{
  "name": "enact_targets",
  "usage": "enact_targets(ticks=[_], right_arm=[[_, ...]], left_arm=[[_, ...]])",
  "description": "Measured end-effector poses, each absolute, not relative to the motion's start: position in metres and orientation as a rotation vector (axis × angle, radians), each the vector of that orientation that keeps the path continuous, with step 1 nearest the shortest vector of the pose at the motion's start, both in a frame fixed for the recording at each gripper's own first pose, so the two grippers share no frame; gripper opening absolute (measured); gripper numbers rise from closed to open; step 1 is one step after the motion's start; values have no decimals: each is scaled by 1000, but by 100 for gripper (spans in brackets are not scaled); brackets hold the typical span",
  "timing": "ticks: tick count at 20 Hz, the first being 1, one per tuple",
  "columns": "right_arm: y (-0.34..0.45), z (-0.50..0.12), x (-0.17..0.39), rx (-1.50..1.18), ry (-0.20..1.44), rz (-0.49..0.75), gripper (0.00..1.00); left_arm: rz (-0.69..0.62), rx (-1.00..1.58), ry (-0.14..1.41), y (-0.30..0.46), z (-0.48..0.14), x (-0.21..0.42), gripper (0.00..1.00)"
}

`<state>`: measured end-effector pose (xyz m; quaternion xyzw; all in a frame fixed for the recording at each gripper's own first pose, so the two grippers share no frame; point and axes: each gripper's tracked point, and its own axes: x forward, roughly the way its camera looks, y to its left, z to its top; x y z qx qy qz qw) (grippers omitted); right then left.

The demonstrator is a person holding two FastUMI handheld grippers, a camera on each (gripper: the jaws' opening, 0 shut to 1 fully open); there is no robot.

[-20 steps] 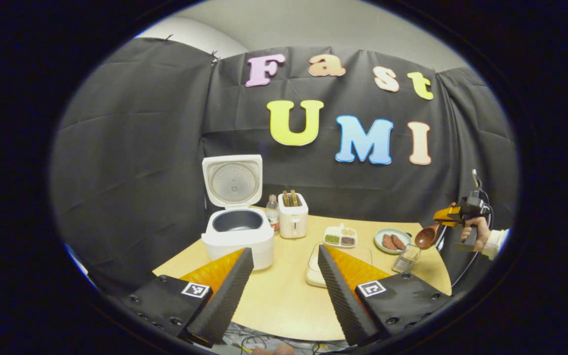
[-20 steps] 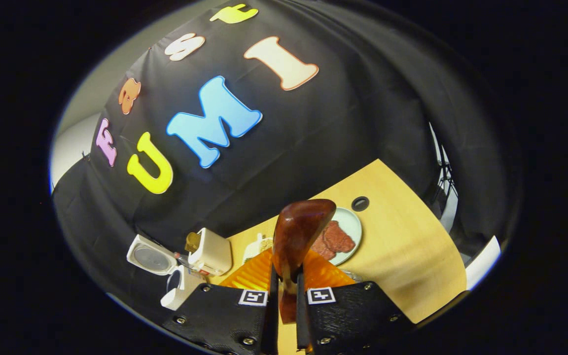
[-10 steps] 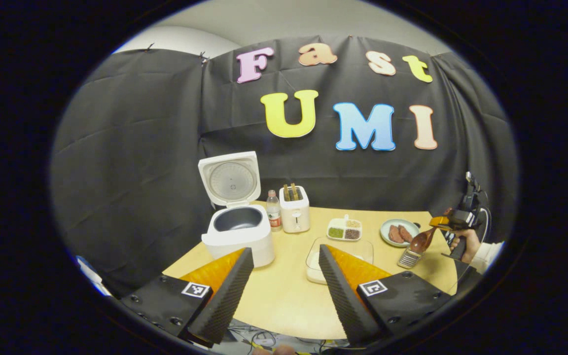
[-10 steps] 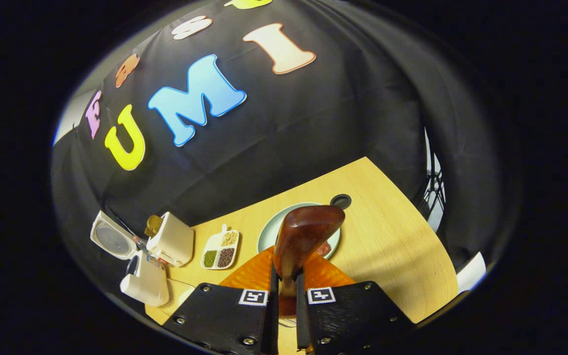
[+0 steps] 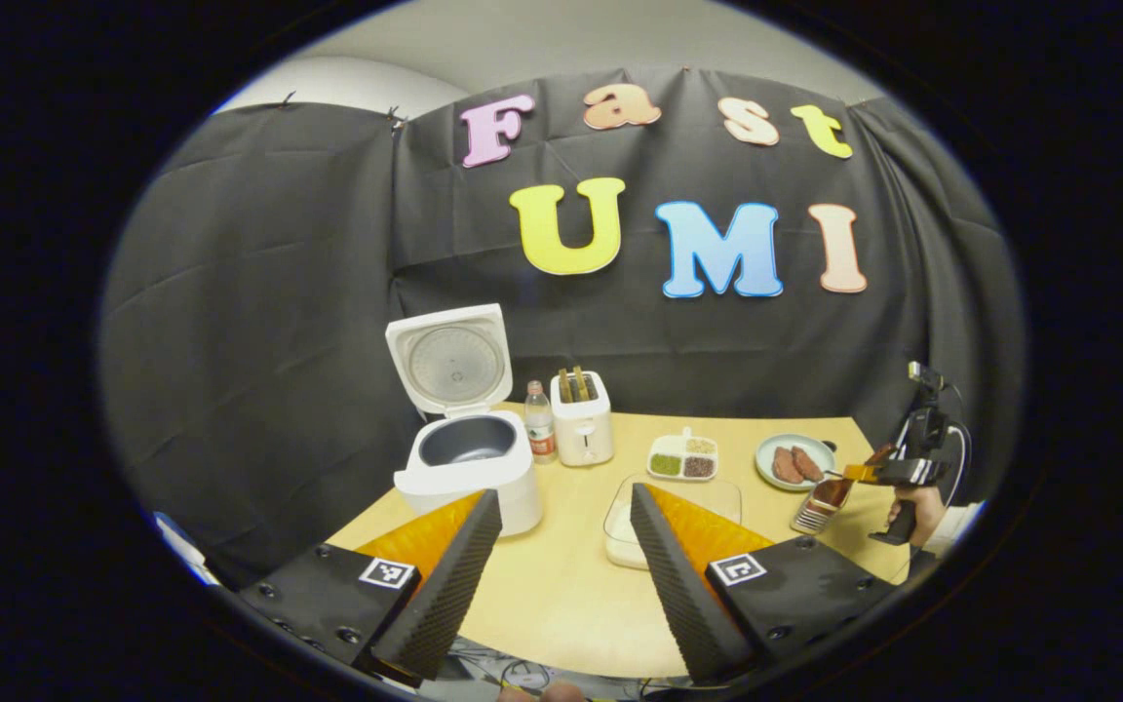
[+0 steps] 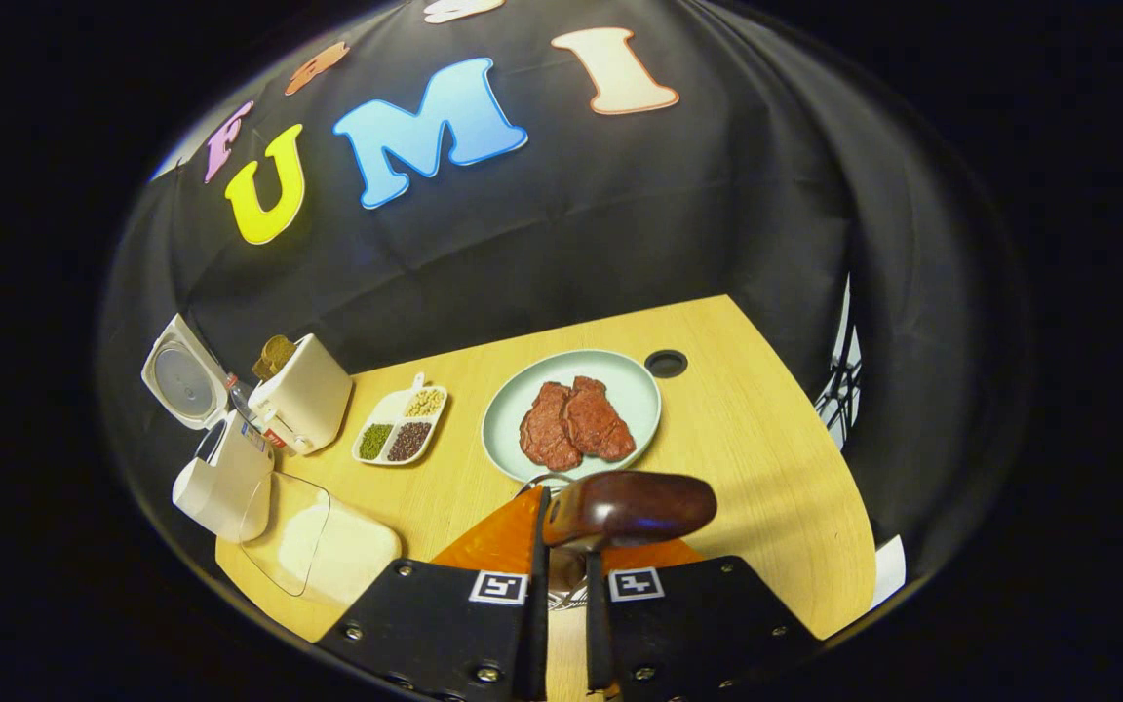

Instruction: Close the left gripper, press the button to open the rice cooker; take a wooden spoon from the chopstick holder with the right hand, scoop a spoonful of rice and pour it into the rice cooker, then put the wooden spoon back into the chopstick holder.

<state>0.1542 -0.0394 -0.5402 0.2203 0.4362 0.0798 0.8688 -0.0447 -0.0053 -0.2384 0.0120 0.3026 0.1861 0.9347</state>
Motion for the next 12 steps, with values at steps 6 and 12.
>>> enact_targets(ticks=[6, 12], right_arm=[[-49, -539, 134, 508, 961, 139, 12], [-64, -533, 104, 437, 1005, 74, 53]], left_arm=[[370, 6, 578, 9, -234, -30, 94], [345, 2, 502, 41, -222, -15, 94]])
